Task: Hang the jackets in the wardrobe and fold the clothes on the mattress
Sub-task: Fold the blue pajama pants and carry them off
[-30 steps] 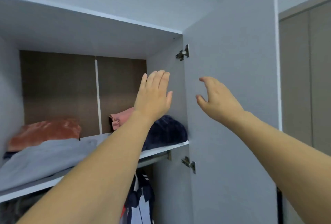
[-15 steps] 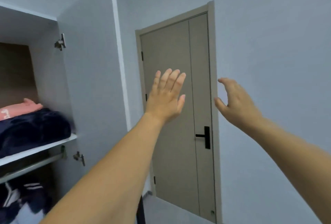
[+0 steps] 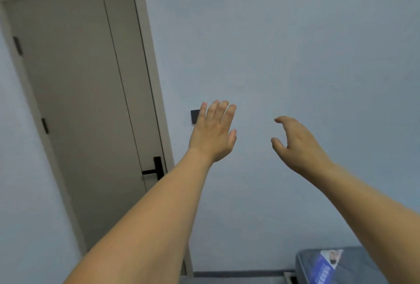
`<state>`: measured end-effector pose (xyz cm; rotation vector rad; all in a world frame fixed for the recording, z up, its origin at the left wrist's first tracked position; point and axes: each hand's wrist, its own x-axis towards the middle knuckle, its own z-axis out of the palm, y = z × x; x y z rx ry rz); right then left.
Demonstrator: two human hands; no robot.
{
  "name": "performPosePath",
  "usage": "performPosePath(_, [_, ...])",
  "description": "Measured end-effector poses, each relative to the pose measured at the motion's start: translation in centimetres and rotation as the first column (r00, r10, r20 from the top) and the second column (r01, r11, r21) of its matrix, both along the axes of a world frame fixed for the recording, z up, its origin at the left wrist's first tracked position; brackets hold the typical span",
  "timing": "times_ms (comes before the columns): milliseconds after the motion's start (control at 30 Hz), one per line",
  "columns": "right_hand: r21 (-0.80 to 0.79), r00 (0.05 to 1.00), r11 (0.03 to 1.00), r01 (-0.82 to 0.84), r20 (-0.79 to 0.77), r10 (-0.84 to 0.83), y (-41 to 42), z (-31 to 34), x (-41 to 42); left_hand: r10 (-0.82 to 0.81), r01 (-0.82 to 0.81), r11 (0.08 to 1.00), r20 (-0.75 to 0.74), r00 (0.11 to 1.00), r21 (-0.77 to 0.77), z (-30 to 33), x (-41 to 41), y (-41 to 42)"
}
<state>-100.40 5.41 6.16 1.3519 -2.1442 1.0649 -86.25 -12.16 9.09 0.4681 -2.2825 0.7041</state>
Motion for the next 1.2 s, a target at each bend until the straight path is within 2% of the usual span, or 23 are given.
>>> performPosePath(167, [0.029,0.987,0.989,0.144,0.075,-0.146,4.8,-3.3,-10.1,-0.15,0.149,0.989,0.061,0.987,0.01,-2.7,-12.7,3.2])
performPosePath(333, [0.075,0.948,0.959,0.273,0.145,-0.282,11.4,-8.2,-20.5,-0.226,0.216,0.972,0.131,0.965,0.088,-6.4,-24.0,7.1])
performPosePath(467, [0.122,0.885,0.916,0.383,0.237,-0.402,16.7,-13.0,-28.6,-0.315,0.291,0.946,0.188,0.93,0.142,-10.1,-33.3,10.6])
performPosePath(633, [0.195,0.788,0.862,0.468,0.35,-0.507,22.4,-21.6,-36.9,-0.433,0.367,0.895,0.303,0.849,0.252,-17.7,-45.3,14.8])
performPosePath(767, [0.255,0.685,0.787,0.561,0.39,-0.615,27.1,-30.7,-43.7,-0.544,0.408,0.826,0.362,0.757,0.389,-26.7,-55.6,19.4])
performPosePath(900, [0.374,0.571,0.719,0.586,0.44,-0.694,31.3,-42.7,-50.0,-0.611,0.347,0.775,0.487,0.624,0.529,-40.4,-64.4,24.3])
performPosePath(1033, [0.488,0.442,0.642,0.592,0.47,-0.764,35.5,-55.8,-55.0,-0.623,0.246,0.778,0.661,0.419,0.578,-55.7,-70.3,28.4])
performPosePath(1133, [0.586,0.389,0.571,0.576,0.417,-0.821,38.8,-65.8,-58.6,-0.677,0.143,0.727,0.669,0.306,0.671,-64.8,-74.9,31.0])
performPosePath(1200, [0.669,0.349,0.502,0.548,0.362,-0.864,40.1,-71.3,-61.4,-0.71,0.064,0.682,0.637,0.301,0.729,-69.7,-78.8,32.5])
